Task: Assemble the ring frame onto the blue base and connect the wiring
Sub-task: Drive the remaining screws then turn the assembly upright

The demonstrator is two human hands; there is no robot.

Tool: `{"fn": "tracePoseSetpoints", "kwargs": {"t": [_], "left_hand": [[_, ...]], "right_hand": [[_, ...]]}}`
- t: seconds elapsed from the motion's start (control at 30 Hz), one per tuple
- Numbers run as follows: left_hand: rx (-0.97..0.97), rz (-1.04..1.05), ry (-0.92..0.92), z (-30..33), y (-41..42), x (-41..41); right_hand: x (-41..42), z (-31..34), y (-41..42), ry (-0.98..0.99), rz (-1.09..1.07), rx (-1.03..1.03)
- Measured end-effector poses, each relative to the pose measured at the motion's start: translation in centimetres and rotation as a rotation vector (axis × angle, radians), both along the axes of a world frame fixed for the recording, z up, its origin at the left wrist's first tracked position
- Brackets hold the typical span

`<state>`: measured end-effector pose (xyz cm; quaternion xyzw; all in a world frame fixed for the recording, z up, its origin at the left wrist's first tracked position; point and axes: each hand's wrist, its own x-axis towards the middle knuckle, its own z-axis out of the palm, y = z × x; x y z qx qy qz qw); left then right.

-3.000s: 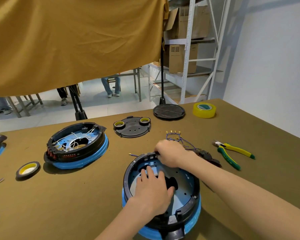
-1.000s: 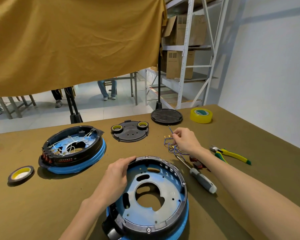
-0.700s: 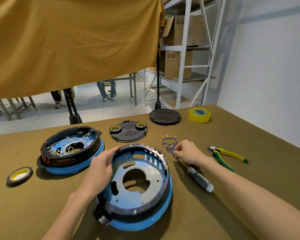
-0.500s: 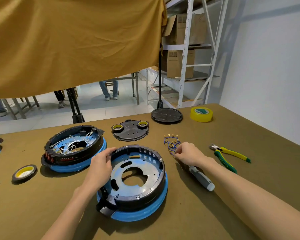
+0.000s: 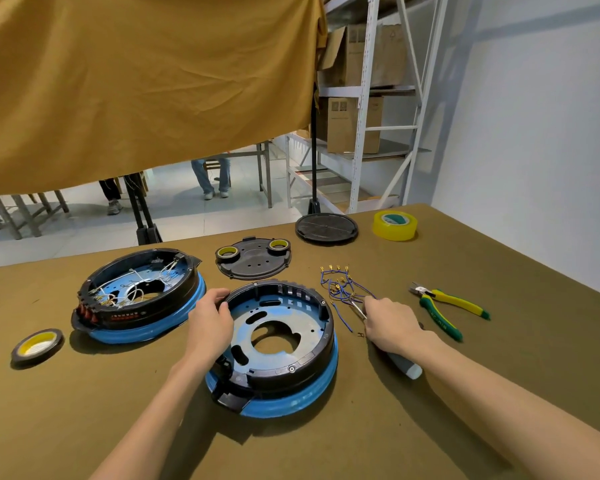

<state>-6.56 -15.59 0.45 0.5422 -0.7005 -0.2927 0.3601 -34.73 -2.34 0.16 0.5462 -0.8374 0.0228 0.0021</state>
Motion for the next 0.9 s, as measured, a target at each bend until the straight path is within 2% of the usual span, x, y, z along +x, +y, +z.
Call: {"fn": "tracePoseSetpoints", "kwargs": {"t": [0.2,0.37,0.63,0.9], "left_hand": [[0.011,0.01,0.017,-0.7,1.0,-1.0],[0.02,-0.014,0.03,-1.2,2.5,-2.5],[0.025,-0.037,0.044,-1.1,3.4,-3.5],[0.023,-0.038,0.047,-0.9,3.5,-3.5]], "right_hand": [[-2.9,1.8,1.4,-0.195,-0.113,-0.194],[-4.4,1.5,2.6,-0.092,-0.237,-0.169],[-4.7,0.7,3.6,0.041,-0.179,-0.067],[-5.4,0.9,4.0,-0.003,-0.223,-0.113]]}}
